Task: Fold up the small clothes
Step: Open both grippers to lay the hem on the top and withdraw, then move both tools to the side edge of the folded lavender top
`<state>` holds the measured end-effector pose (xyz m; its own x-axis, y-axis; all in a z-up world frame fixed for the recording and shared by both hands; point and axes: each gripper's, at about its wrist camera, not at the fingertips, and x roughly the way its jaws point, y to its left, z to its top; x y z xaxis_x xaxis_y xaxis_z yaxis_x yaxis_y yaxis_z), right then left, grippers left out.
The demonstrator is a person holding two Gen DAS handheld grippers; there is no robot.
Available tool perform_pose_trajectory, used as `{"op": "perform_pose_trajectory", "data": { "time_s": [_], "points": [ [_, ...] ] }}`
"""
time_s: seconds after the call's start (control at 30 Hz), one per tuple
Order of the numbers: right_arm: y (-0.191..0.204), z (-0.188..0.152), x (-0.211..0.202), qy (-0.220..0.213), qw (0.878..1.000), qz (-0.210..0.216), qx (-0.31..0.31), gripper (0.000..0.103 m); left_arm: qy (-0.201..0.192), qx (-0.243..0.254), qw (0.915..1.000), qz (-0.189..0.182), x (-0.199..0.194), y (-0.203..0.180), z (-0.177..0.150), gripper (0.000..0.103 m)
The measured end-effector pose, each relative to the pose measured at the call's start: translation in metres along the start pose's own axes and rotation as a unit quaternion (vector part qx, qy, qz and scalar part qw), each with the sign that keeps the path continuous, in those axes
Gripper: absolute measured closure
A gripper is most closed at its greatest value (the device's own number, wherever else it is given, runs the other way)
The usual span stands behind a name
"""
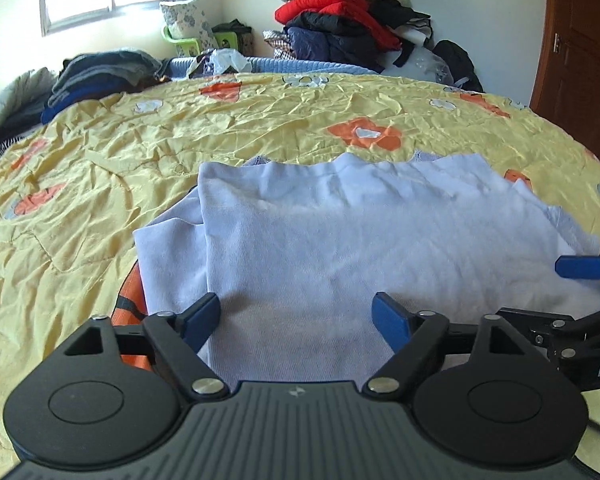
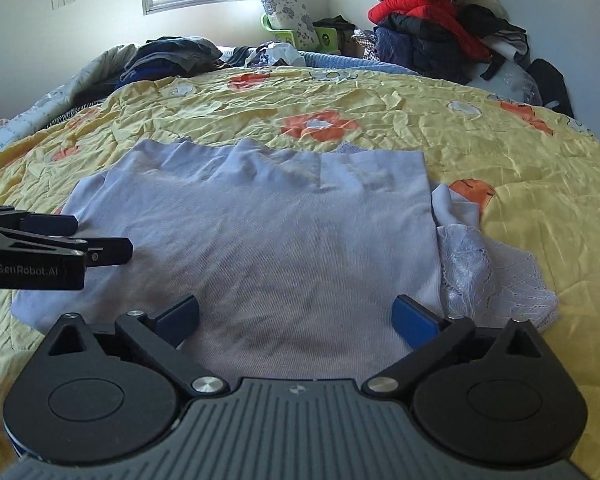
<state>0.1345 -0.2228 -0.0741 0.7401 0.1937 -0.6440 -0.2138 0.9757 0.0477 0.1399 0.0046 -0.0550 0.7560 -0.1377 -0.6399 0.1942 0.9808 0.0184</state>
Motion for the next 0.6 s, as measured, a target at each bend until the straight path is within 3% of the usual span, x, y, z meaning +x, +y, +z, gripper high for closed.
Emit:
{"op": "perform_pose_trajectory", "data": {
  "time_s": [0.17, 0.6],
  "points": [
    [0.011, -0.011, 0.001, -0.025, 0.999, -0.02, -0.029, 0.0, -0.01, 0.007, 0.9998, 0.012, 0.001, -0.003, -0.008, 0.012],
    [0.009, -0.013, -0.001, -0.035, 0.999, -0.015, -0.02, 0.0, -0.039, 0.006, 0.9991, 0.017, 0.001, -0.002, -0.02, 0.005]
  ]
}}
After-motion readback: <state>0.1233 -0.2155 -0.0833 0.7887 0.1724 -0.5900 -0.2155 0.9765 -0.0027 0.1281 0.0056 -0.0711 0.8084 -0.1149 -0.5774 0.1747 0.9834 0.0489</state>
